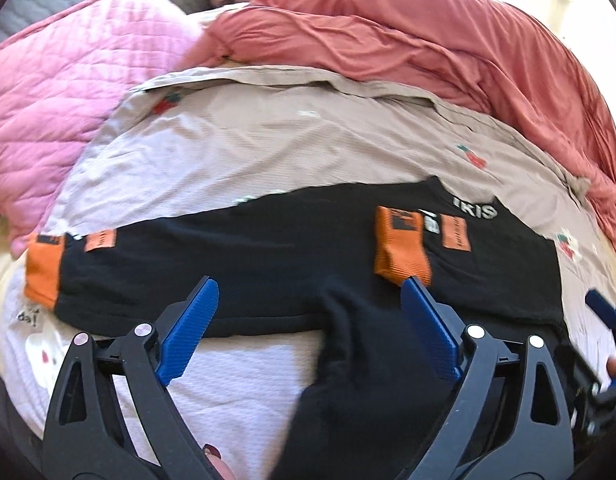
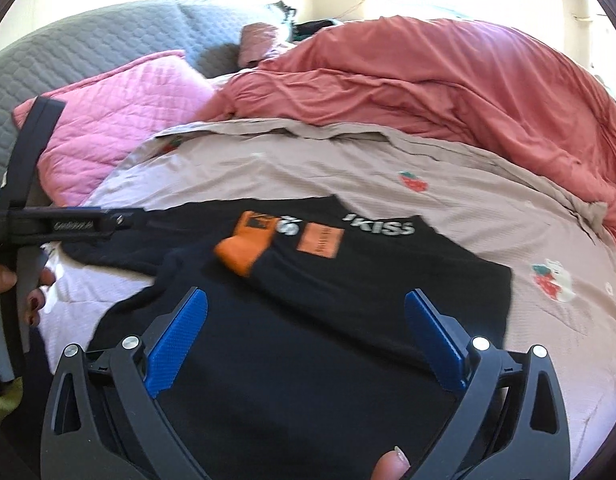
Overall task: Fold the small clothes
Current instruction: 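Move the left tool to the other orange cuff and close on it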
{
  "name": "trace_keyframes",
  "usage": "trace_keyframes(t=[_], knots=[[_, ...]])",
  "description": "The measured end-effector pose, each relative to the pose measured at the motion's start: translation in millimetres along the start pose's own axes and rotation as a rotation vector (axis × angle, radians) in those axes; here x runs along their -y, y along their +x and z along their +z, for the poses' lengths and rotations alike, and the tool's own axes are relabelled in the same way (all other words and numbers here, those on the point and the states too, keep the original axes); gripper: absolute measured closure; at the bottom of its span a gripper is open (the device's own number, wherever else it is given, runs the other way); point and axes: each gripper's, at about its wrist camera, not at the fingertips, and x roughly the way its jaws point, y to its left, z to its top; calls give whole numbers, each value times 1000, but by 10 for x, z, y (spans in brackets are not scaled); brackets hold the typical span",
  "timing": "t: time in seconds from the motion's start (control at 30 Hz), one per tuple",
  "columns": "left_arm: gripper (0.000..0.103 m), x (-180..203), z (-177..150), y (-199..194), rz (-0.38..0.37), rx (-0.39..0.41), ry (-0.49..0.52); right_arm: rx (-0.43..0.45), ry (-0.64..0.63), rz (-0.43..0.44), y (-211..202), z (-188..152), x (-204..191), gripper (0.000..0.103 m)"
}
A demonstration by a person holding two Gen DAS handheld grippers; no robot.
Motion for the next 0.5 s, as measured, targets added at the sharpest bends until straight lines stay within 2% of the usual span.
trace_keyframes(t=[0.1,0.27,0.5], knots=[[11,-201,2,-47,32,8,-26,-13,-30,35,21,9,-262,5],[10,-605,-24,-113,81,16,-95,-30,-105,91,68,33,-721,5],[10,-1231,-80,-166,210,30,-198,-46,-148,150,178,138,-1201,5]])
